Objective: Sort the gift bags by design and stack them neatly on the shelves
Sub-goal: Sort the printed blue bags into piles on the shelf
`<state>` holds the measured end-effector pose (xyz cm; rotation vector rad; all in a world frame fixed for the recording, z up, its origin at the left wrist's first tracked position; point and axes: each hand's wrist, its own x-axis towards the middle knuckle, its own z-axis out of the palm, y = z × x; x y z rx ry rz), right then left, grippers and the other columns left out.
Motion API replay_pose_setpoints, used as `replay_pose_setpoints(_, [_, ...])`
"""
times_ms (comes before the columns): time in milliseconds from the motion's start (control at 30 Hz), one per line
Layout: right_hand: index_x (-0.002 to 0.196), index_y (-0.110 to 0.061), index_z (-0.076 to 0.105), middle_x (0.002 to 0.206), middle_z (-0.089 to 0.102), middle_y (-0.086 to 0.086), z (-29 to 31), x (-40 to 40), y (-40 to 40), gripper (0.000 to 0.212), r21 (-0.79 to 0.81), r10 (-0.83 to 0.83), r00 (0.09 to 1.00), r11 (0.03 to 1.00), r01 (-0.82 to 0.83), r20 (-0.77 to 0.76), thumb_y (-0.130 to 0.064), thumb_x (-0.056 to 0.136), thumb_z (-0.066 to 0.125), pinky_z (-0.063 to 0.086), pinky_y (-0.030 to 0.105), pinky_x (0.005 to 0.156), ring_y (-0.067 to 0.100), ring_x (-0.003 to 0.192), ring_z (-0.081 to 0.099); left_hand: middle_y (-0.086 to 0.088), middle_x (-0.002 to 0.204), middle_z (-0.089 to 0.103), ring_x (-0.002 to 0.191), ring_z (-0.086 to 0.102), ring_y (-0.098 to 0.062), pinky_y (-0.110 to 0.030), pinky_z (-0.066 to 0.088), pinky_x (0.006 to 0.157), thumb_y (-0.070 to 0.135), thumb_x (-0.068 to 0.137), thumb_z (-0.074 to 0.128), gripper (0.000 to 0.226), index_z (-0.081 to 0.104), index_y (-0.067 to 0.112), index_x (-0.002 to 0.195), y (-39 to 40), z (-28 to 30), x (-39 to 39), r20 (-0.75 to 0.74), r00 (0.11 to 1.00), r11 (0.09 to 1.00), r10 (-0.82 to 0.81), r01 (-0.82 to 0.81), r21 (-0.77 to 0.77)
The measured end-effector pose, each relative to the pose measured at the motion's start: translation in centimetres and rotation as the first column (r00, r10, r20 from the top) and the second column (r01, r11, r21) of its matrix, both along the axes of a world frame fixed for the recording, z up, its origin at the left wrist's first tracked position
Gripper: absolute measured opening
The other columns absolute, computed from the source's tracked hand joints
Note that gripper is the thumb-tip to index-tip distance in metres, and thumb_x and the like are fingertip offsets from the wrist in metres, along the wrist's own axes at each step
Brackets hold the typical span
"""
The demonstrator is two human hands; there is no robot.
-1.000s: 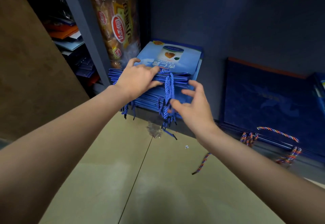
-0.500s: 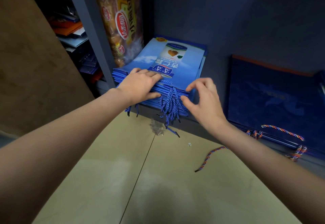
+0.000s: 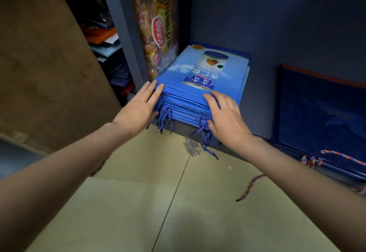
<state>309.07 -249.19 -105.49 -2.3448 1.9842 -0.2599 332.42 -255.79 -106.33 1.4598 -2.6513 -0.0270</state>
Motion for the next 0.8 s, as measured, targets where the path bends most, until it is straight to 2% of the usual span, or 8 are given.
replay_pose_setpoints(100, [0.146,-0.014,0.023,0.15,0.022,0.011,0.7,-0.2,0.1,0.072,-0.06,-0.014,0.997,0.998,0.009,-0.07,-0.023,0.086,0.062,0.009,0.047,0.115,0.029,0.137,0.021,-0.018,0.143,0.034,0.133,0.032,-0.031,-0.035,0.024,0.111,0.016,0.091,0.058,0.055,0.036,0.001,0.14,1.8,-0.7,-1.0,-0.408,0.898,0.974,0.166,-0.214,-0.074])
replay_pose_setpoints(167, [0.144,-0.012,0.029,0.147,0.031,0.009,1.0,-0.2,0.1,0.072,-0.091,0.024,0.994,0.995,-0.033,-0.105,-0.032,0.084,0.064,0.007,0.05,0.114,0.028,0.136,0.027,-0.014,0.13,0.043,0.119,0.045,-0.026,-0.026,0.032,0.1,0.019,0.09,0.06,0.046,0.044,0.004,0.131,3.2,-1.4,-1.9,-0.571,0.753,0.936,0.327,-0.343,0.084])
replay_pose_setpoints(333, [0.135,-0.012,0.042,0.139,0.041,0.007,2.0,0.7,-0.8,0.061,-0.124,0.011,0.994,0.992,-0.024,-0.107,-0.047,0.087,0.055,-0.001,0.048,0.114,0.023,0.134,0.03,-0.013,0.119,0.057,0.112,0.053,-0.03,-0.035,0.042,0.093,0.045,0.081,0.067,0.059,0.047,0.003,0.118,2.8,-2.9,-4.4,-0.52,0.464,0.697,0.717,-0.488,0.526])
replay_pose_setpoints(500, [0.141,-0.017,0.026,0.144,0.03,0.011,2.1,1.6,-2.5,0.074,0.02,-0.031,0.976,0.999,0.036,-0.217,-0.044,0.082,0.063,-0.001,0.054,0.113,0.027,0.136,0.022,-0.012,0.109,0.062,0.107,0.056,-0.033,-0.033,0.038,0.077,0.048,0.084,0.062,0.044,0.053,0.008,0.1,0.7,-1.2,-5.3,-0.292,0.527,0.597,0.798,-0.624,0.503])
replay_pose_setpoints(567, [0.142,-0.018,0.022,0.142,0.031,0.011,1.7,1.4,-2.6,0.078,0.047,-0.037,0.967,0.998,0.051,-0.253,-0.041,0.081,0.065,0.0,0.055,0.112,0.028,0.134,0.025,-0.009,0.089,0.061,0.096,0.058,-0.032,-0.036,0.04,0.08,0.046,0.087,0.059,0.039,0.047,0.01,0.079,0.7,-0.6,-4.9,-0.227,0.642,0.671,0.732,-0.623,0.402])
replay_pose_setpoints(667, [0.143,-0.019,0.021,0.141,0.034,0.011,1.5,1.0,-2.4,0.08,0.033,-0.043,0.958,0.998,0.055,-0.284,-0.043,0.081,0.066,0.0,0.056,0.112,0.03,0.132,0.029,-0.005,0.082,0.056,0.093,0.056,-0.028,-0.037,0.033,0.087,0.038,0.094,0.051,0.028,0.053,0.012,0.082,0.8,-0.6,-3.5,-0.01,0.844,0.843,0.536,-0.534,0.072])
replay_pose_setpoints(733, [0.143,-0.019,0.021,0.141,0.034,0.011,1.5,1.1,-2.4,0.08,0.023,-0.046,0.955,0.998,0.055,-0.292,-0.044,0.081,0.065,0.0,0.056,0.112,0.03,0.131,0.03,-0.004,0.08,0.055,0.093,0.055,-0.027,-0.035,0.03,0.085,0.036,0.094,0.049,0.025,0.06,0.014,0.089,0.9,-0.8,-2.0,0.102,0.879,0.885,0.465,-0.462,-0.054])
replay_pose_setpoints(800, [0.143,-0.02,0.021,0.141,0.033,0.011,1.5,1.2,-2.4,0.08,0.03,-0.053,0.956,0.998,0.064,-0.289,-0.044,0.081,0.065,0.0,0.057,0.112,0.03,0.131,0.03,-0.005,0.085,0.06,0.094,0.057,-0.026,-0.034,0.031,0.087,0.039,0.096,0.043,0.029,0.061,0.016,0.092,1.2,-1.4,-0.9,0.196,0.88,0.895,0.433,-0.446,0.025])
